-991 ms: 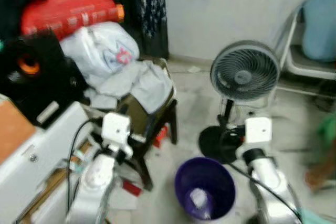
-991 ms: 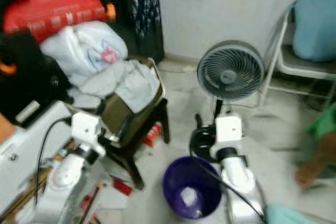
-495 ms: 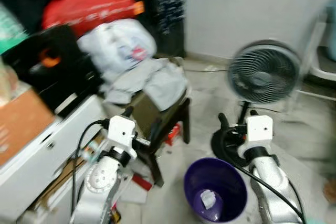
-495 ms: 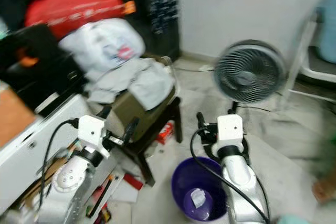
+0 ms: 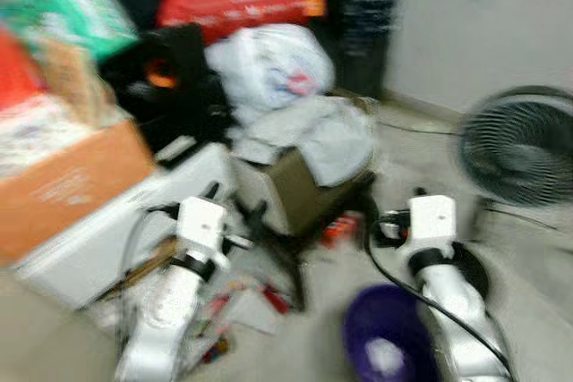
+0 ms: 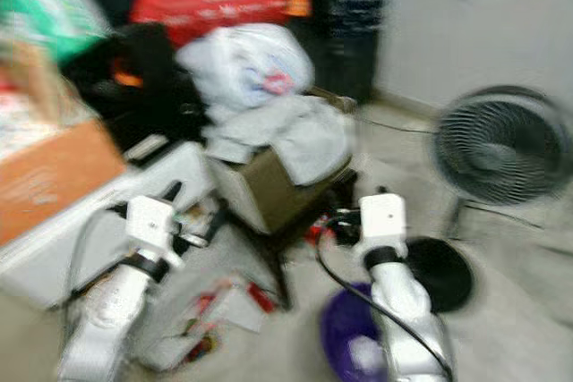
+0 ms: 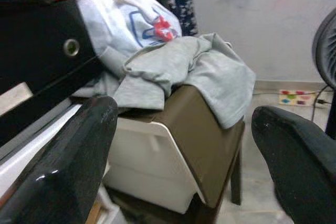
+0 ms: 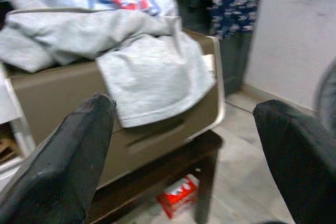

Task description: Clean up the room

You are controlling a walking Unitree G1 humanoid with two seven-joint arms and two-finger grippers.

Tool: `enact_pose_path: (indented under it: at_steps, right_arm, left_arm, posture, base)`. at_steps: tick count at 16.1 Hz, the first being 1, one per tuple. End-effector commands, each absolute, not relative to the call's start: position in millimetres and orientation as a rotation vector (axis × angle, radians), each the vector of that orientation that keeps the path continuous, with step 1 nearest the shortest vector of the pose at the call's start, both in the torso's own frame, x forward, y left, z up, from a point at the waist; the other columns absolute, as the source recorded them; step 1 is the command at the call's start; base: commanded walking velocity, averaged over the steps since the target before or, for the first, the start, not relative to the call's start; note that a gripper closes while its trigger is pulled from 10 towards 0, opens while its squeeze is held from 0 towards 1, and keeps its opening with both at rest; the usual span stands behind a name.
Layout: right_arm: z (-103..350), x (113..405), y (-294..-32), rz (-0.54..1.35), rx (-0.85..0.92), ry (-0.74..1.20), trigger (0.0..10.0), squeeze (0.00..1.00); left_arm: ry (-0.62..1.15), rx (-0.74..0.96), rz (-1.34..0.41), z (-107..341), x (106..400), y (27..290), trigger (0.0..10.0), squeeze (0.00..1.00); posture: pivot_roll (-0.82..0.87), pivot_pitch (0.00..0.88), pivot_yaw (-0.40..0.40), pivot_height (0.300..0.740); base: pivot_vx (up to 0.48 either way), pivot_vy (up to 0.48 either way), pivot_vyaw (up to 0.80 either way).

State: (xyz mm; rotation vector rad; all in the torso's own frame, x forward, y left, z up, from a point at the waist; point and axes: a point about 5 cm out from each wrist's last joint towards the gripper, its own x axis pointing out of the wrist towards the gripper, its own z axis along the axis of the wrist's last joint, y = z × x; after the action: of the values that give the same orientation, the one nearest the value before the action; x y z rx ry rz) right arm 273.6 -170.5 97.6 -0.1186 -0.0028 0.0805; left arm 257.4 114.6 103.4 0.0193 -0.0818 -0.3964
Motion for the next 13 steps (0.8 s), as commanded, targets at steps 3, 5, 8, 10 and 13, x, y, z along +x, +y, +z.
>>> enact_pose_path:
  at_steps: [3,5,8,10,13]
  right_arm:
    - [97.7,274.0,-168.4,0.085,-0.105,-0.003,10.0,0.0]
    - [97.2,273.7,-167.9,0.086,-0.103,0.0,10.0,0.0]
    - [96.7,273.6,-167.6,0.088,-0.102,0.002,10.0,0.0]
    - [96.5,273.8,-167.4,0.088,-0.102,0.003,10.0,0.0]
    - [95.8,273.7,-167.7,0.09,-0.103,0.005,10.0,0.0]
  left_arm:
    - [-0.074,0.045,-0.388,102.9,257.4,120.2,10.0,0.0]
    - [-0.073,0.045,-0.388,102.8,257.6,120.6,10.0,0.0]
    - [-0.073,0.043,-0.389,102.4,257.6,119.6,10.0,0.0]
    - [-0.074,0.043,-0.388,102.6,257.8,119.8,10.0,0.0]
    - [-0.074,0.04,-0.392,102.7,257.6,119.1,10.0,0.0]
  posture:
    - [-0.21,0.0,0.108,0.74]
    - [-0.21,0.0,0.109,0.74]
    - [-0.21,0.0,0.11,0.74]
    - [-0.21,0.0,0.11,0.74]
    - [-0.21,0.0,0.109,0.74]
  base:
    - [0.0,0.0,0.58]
    - [0.0,0.0,0.56]
    - [0.0,0.0,0.57]
    - [0.0,0.0,0.57]
    - [0.0,0.0,0.56]
